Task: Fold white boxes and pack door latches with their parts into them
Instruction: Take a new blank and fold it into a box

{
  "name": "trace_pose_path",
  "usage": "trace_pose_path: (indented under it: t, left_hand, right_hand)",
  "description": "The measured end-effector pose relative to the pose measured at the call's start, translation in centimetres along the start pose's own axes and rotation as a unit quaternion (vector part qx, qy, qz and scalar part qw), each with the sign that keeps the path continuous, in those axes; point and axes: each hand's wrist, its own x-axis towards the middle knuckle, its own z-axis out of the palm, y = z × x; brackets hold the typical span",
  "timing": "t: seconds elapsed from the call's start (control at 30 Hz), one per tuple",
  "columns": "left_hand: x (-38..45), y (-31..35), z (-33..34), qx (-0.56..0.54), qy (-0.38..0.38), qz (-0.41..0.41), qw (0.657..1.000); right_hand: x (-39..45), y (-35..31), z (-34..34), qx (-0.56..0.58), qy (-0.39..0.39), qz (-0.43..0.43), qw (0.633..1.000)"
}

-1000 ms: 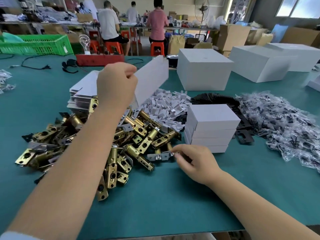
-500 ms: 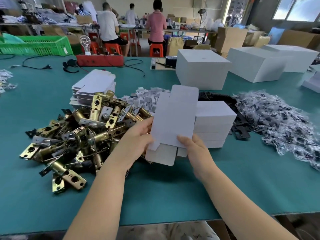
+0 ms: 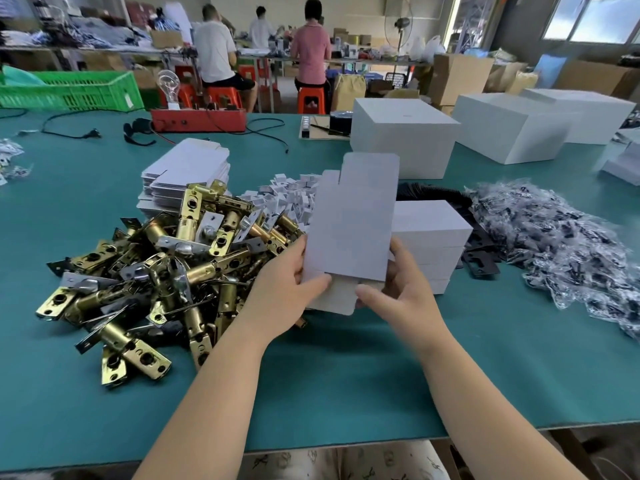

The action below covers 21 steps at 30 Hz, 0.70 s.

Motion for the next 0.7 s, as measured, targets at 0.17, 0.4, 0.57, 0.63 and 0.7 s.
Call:
trace_pose_path:
  t: [0.17, 0.4, 0.57, 0.63, 0.7]
  left_hand:
    - [-0.4, -0.1, 0.4, 0.025, 0.001, -0.006, 1.000]
    - [-0.2, 0.3, 1.7, 0.110, 0.066, 0.039, 0.991]
    - [-0.5, 0.2, 2.0, 0.196, 0.100, 0.032, 0.975]
    - [-0.4, 0.2, 2.3, 0.172, 0.084, 0.027, 0.981]
    - [-0.3, 0.3, 2.3, 0.093, 0.064, 0.011, 0.994]
  right_hand:
    - [-0.3, 0.0, 0.8, -0.140, 0.028, -0.037, 0.989]
    - [-0.3, -0.3, 0.6, -0.157, 0.085, -0.044, 0.983]
    - [-0.4, 0.3, 0.5, -0.188, 0.062, -0.028, 0.980]
    - [-0.3, 0.5, 0.2, -0.198, 0.064, -0.030, 0.978]
    - [-0.1, 0.6, -0.2, -0.188, 0.054, -0.035, 0.980]
